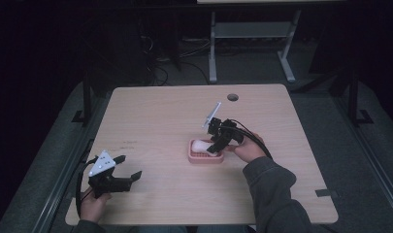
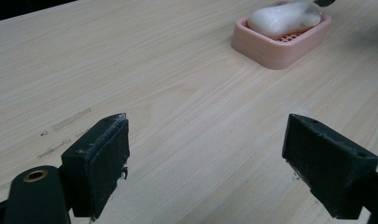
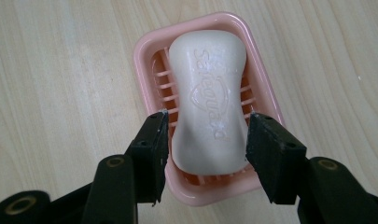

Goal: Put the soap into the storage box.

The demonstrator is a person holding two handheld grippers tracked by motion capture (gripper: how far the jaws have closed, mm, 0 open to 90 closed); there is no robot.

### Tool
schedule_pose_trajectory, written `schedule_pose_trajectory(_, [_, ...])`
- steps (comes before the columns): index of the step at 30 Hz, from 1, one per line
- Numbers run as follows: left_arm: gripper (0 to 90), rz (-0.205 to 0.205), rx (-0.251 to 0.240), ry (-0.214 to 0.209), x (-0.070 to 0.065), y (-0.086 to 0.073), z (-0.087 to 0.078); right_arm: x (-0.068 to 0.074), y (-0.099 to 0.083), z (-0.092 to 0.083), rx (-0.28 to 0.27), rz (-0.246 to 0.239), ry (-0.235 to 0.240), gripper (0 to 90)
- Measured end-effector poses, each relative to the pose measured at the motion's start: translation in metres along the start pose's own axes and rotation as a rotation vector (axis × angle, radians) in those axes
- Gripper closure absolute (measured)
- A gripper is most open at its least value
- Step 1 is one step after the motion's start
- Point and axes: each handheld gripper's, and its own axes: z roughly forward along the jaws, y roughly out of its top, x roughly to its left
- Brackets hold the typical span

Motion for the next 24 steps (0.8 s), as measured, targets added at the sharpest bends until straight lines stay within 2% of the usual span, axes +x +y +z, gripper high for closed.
schedule_pose_trajectory(18, [14.5, 0.005, 0.012, -0.002, 0.000, 0.000, 0.000, 0.005, -0.011, -0.012, -0.015, 0.016, 0.001, 53.0])
schedule_pose_trajectory(20, [14.5, 0.004, 0.011, -0.002, 0.000, 0.000, 0.000, 0.005, -0.015, -0.013, -0.032, 0.014, -0.002, 54.5])
schedule_pose_trajectory(24, [14.5, 0.005, 0.011, -0.003, 0.000, 0.000, 0.001, 0.005, -0.022, -0.011, -0.030, 0.035, 0.001, 54.2])
